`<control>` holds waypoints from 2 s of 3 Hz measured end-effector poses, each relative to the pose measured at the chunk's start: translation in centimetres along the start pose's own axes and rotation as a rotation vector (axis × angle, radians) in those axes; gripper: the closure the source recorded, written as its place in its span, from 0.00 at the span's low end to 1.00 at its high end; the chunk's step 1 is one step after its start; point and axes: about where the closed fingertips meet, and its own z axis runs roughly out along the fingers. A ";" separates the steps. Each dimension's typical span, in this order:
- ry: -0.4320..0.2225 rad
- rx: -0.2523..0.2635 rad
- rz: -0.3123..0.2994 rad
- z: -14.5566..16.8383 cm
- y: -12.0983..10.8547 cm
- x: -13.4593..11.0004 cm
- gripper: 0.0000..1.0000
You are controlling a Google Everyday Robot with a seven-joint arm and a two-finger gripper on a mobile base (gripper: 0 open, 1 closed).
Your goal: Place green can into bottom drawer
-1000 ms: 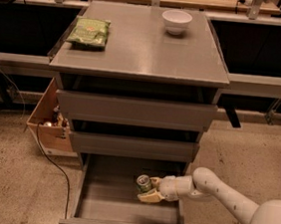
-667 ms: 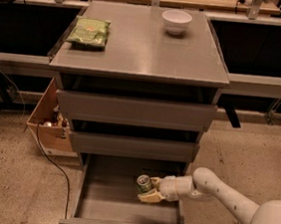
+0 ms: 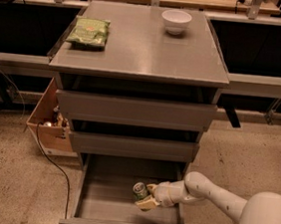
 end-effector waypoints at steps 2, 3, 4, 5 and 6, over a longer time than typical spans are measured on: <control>0.164 0.111 0.023 4.6 -3.0 6.4 1.00; 0.199 0.146 0.039 6.5 -4.7 9.1 1.00; 0.210 0.143 0.049 8.2 -5.9 10.5 1.00; 0.201 0.114 0.052 9.7 -6.6 11.2 0.82; 0.185 0.080 0.060 10.9 -7.0 12.0 0.51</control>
Offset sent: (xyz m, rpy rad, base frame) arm 0.0265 -0.0064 -0.1341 -0.3022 -0.0336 -0.1203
